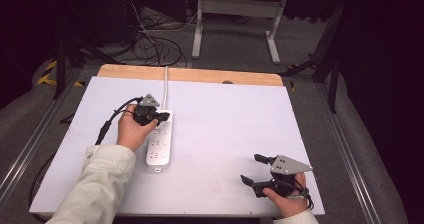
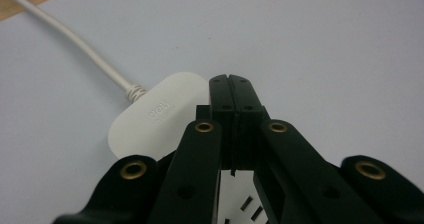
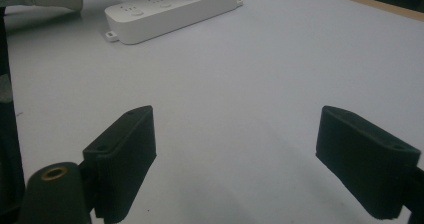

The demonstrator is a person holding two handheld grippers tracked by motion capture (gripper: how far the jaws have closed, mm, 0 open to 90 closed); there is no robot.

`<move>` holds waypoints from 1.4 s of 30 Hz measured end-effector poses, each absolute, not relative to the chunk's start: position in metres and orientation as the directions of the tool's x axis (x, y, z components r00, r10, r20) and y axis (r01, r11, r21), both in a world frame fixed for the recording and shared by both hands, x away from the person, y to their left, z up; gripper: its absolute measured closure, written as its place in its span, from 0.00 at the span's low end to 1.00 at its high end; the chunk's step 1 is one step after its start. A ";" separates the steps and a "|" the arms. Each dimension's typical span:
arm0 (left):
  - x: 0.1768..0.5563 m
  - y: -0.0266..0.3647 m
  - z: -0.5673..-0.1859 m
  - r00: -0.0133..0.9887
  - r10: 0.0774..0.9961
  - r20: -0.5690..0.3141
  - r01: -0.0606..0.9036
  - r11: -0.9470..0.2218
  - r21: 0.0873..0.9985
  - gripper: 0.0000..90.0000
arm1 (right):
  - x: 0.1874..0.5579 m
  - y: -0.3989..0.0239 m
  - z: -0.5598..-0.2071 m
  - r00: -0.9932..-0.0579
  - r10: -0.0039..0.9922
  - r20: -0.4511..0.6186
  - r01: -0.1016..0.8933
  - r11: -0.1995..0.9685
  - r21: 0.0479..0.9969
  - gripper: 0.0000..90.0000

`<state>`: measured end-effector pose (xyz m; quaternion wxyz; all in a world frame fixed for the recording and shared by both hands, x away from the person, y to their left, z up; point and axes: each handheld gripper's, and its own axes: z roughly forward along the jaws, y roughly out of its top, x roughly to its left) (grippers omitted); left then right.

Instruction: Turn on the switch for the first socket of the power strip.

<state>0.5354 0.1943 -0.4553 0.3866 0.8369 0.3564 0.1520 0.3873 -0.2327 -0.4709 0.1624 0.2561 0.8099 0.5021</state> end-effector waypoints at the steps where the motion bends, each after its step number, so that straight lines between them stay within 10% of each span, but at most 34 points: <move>1: 0.535 0.194 -0.456 0.701 0.713 -0.014 0.476 -0.454 0.753 1.00 | 0.387 -0.233 -0.471 -0.817 0.577 -0.005 0.251 0.364 0.897 0.18; 42: 0.539 0.192 -0.461 0.698 0.716 -0.004 0.487 -0.471 0.736 1.00 | 0.387 -0.233 -0.472 -0.819 0.574 -0.004 0.252 0.366 0.896 0.18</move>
